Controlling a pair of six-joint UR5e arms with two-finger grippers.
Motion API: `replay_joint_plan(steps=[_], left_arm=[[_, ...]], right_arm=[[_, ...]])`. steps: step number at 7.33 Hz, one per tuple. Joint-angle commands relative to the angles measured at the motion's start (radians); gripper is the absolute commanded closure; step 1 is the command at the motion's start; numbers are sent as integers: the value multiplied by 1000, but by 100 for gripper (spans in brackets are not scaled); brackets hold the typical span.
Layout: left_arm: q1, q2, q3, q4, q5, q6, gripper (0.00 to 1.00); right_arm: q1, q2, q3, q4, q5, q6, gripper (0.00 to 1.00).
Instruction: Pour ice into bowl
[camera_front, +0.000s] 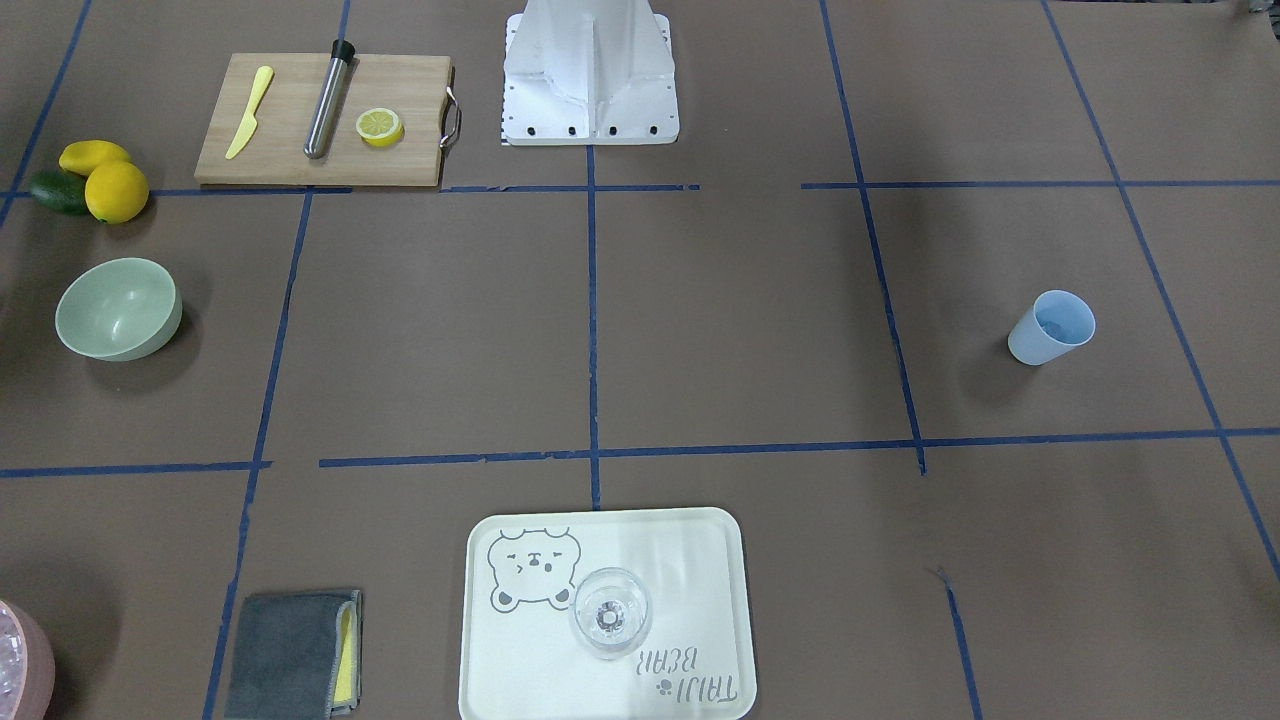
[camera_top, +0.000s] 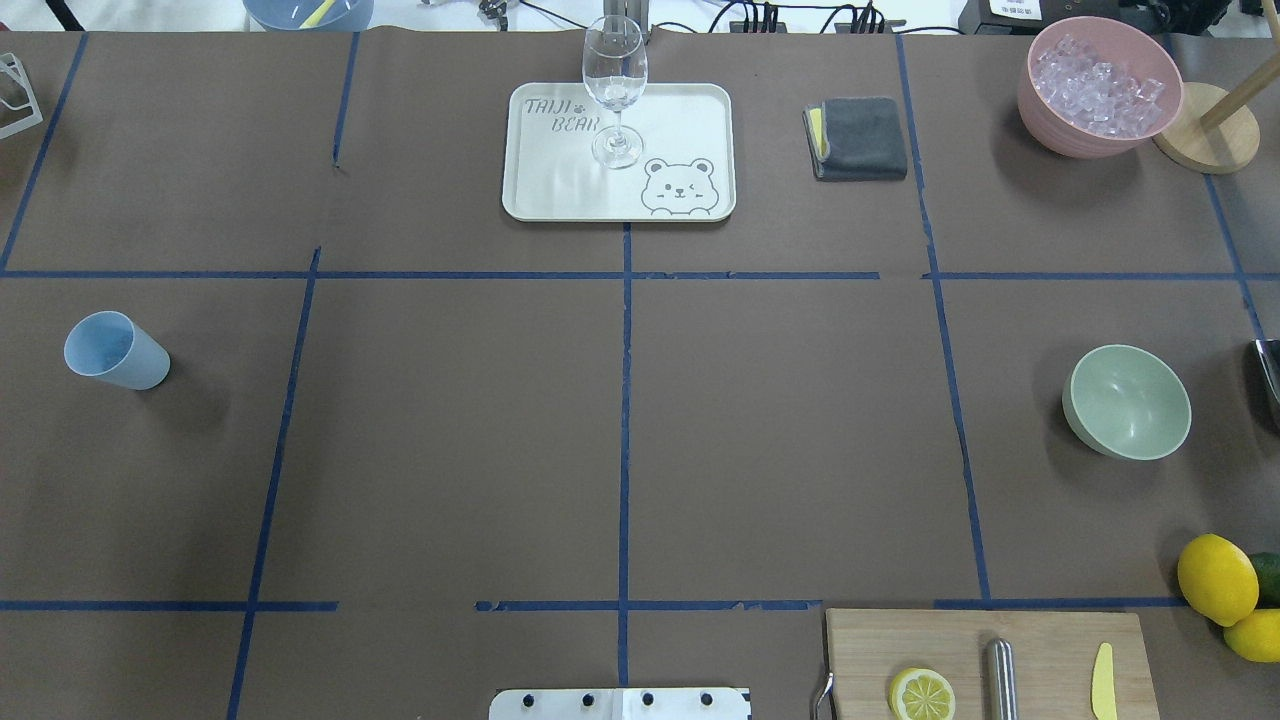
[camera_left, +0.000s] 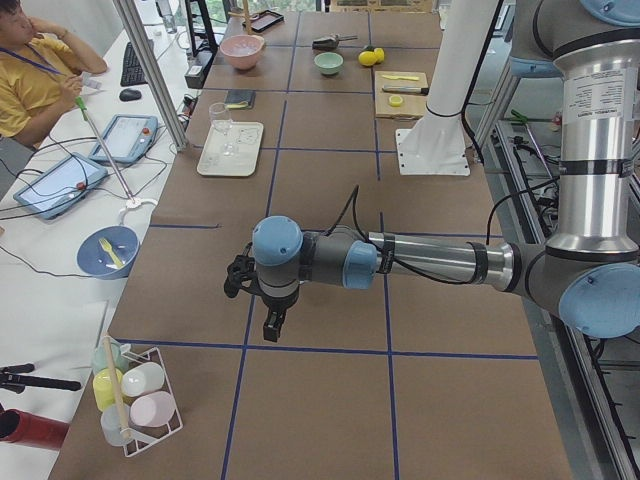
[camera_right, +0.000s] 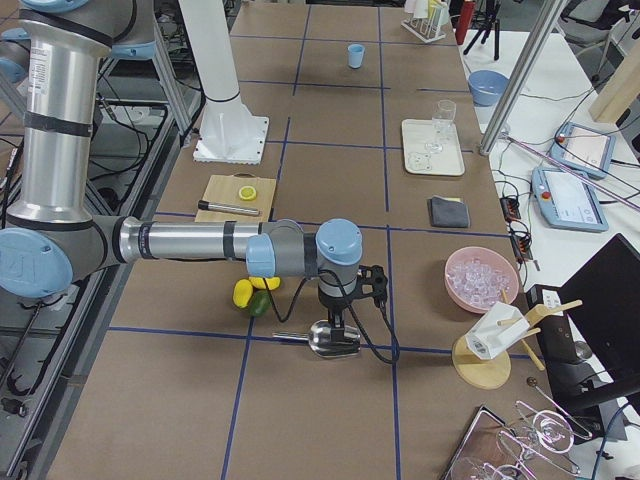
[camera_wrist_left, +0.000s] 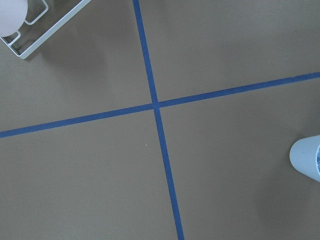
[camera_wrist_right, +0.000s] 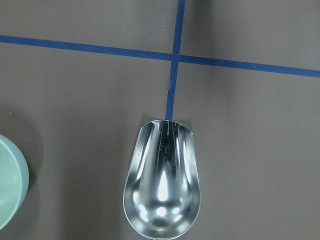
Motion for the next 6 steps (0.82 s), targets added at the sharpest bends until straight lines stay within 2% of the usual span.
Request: replay_joint_plan(steps=[1, 3, 5, 6], left_arm=[[0, 2, -3, 0, 1, -1, 0], [0, 1, -8, 0, -1, -1, 0], [1, -6, -8, -2, -2, -1, 0], [1, -6, -6, -2, -2, -1, 0]], right_arm=[[-2, 26, 23, 3, 3, 7, 0], [-3, 74, 4, 2, 10, 10, 0], [-2, 59, 2, 94, 85, 3, 0], [-3, 33, -2, 156, 94, 13, 0]])
